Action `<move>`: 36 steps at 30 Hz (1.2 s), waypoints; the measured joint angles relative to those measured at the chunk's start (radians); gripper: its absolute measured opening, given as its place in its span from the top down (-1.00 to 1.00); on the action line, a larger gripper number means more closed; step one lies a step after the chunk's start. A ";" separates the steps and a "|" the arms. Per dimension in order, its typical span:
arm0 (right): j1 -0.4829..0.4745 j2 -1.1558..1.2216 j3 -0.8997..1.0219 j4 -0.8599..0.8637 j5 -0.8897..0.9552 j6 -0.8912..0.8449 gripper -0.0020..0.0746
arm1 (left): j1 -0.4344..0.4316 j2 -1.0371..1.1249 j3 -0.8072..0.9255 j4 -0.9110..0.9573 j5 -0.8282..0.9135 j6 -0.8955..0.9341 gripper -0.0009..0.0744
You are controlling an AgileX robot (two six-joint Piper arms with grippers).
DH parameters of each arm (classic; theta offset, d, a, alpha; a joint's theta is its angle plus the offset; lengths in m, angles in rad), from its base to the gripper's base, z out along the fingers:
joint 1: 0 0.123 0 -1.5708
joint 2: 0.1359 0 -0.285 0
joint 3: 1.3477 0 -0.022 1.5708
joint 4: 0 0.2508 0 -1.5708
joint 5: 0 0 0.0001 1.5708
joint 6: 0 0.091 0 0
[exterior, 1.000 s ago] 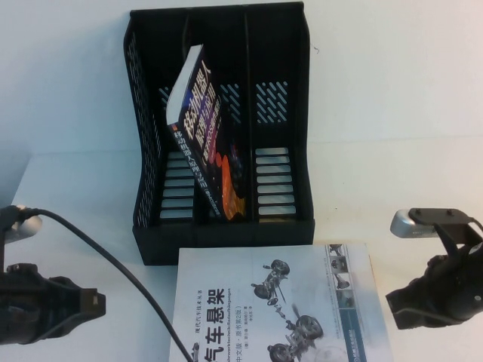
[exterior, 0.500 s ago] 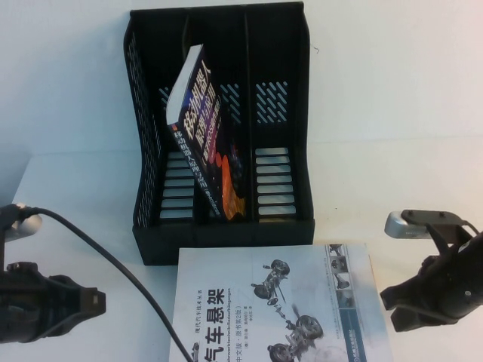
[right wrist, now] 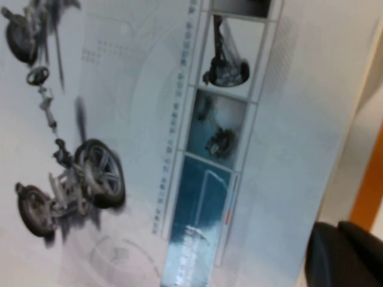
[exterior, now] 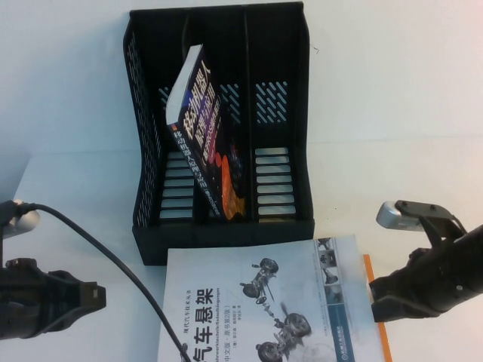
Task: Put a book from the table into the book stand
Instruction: Push book with right arm
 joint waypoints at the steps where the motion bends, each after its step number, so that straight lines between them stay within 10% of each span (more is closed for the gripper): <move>1: 0.000 0.000 0.000 0.035 0.007 -0.030 0.95 | 0.000 0.000 0.000 -0.002 0.000 0.000 0.98; 36: 0.000 0.048 -0.002 0.003 0.029 -0.132 0.95 | 0.000 0.000 0.000 -0.014 -0.026 0.021 0.98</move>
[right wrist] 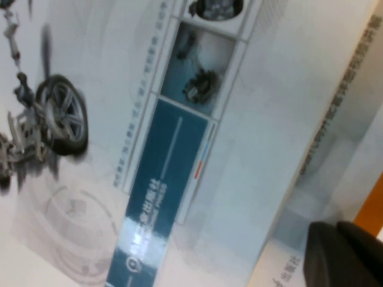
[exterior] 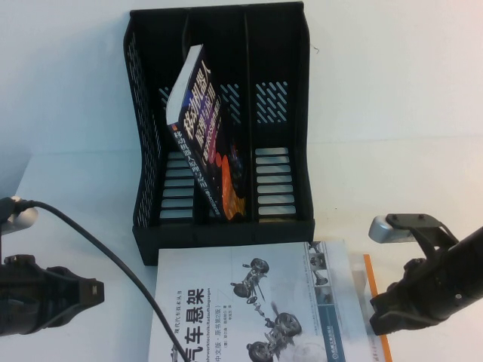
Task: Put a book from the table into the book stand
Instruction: Push book with right arm
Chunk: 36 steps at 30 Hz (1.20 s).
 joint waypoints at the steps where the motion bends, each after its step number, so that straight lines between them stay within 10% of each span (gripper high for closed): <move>1: 0.000 0.004 -0.004 0.007 0.005 0.000 0.95 | 0.000 0.000 0.000 0.000 0.000 0.000 0.98; 24: 0.111 0.015 -0.006 0.096 -0.058 -0.078 0.95 | 0.000 0.000 0.000 0.000 0.000 -0.023 0.96; 36: 0.054 -0.159 -0.006 -0.076 -0.065 0.012 0.95 | 0.014 0.002 0.000 -0.046 0.185 -0.049 0.13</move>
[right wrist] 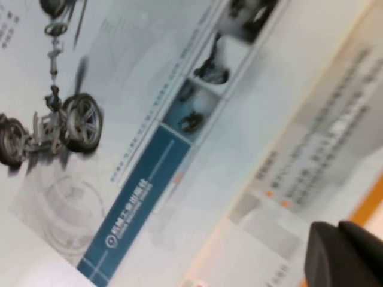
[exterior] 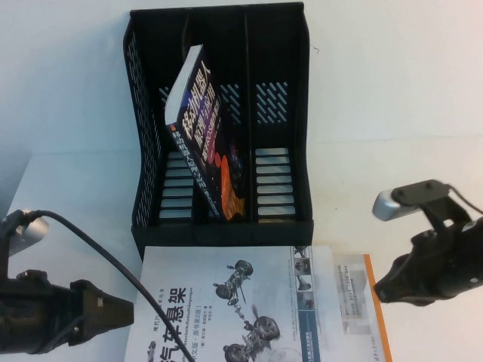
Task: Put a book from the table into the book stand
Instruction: Push book with right arm, then pick up the book with your left arm
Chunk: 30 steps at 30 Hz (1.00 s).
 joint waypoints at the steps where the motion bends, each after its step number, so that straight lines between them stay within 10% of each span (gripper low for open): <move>1: -0.015 -0.033 0.000 -0.024 0.009 0.021 0.95 | 0.011 0.003 0.000 -0.003 0.015 0.000 0.11; 15: -0.135 -0.488 0.000 -0.105 0.194 0.140 0.95 | 0.245 0.368 -0.010 -0.199 0.191 0.304 0.07; 30: -0.135 -0.597 0.005 -0.160 0.321 0.156 0.95 | 0.258 0.589 -0.111 -0.291 0.155 0.441 0.04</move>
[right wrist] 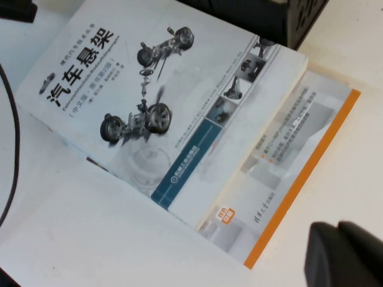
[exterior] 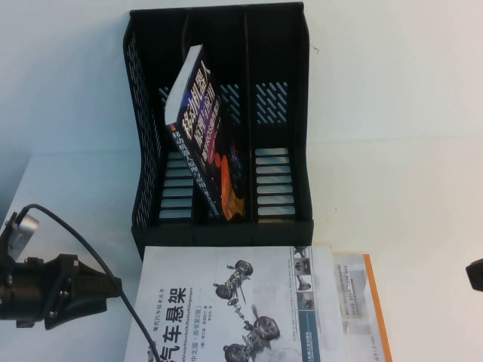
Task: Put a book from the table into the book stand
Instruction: Pick up the book with your left arm
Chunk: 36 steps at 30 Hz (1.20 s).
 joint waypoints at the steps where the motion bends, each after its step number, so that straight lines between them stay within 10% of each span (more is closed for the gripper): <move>1: 0.000 0.000 0.000 -0.005 0.004 0.000 0.95 | 0.000 0.005 -0.001 -0.002 -0.014 0.000 0.03; 11: 0.000 0.000 0.000 -0.021 0.007 0.004 0.95 | -0.017 0.096 -0.007 -0.039 -0.027 0.004 -0.34; 36: 0.000 0.000 0.000 -0.022 -0.006 0.012 0.95 | -0.143 0.220 -0.010 -0.142 0.006 0.090 -0.35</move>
